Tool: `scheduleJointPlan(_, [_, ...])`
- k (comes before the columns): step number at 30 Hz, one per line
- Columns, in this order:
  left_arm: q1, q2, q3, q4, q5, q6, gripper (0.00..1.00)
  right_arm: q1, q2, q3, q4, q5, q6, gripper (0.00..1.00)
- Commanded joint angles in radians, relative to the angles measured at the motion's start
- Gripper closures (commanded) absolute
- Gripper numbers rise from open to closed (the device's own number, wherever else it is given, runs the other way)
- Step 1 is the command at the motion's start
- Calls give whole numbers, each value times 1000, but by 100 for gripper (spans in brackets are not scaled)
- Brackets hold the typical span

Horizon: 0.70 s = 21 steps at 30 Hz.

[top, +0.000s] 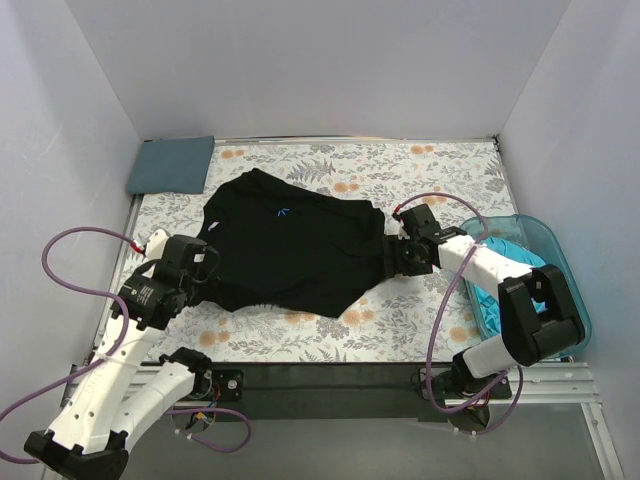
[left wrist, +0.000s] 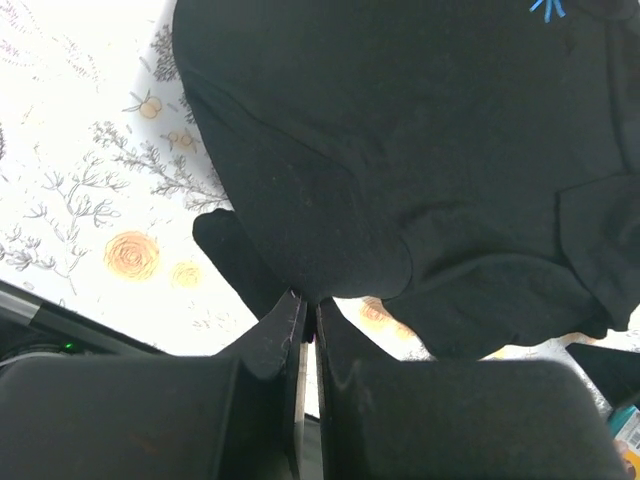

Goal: Fold and stack the t-shirts
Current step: Flatten the tshirt out

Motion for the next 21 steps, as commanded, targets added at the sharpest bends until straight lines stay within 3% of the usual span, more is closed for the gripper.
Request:
scheduleJointPlan(1, [2,-8,4,37,-32,24,95,-32,24,-15,106,12,63,34])
scheduleJointPlan(7, [2,-9,-9,51,-34,29,96,-44,119,24,182,46,81,36])
scheduleJointPlan(10, [2,-17,-24,58,-37,32,97,-46,175,69,185,64,74,46])
scheduleJointPlan(14, [2,-12,-32,63,-31,32,98,-79,208,147,166,144,23,96])
scheduleJointPlan(18, [2,-5,-26,72,-25,41,100,-176,262,352,94,259,-72,99])
scheduleJointPlan(21, [2,8,-35,106,0,56,100,-250,380,621,15,323,-115,99])
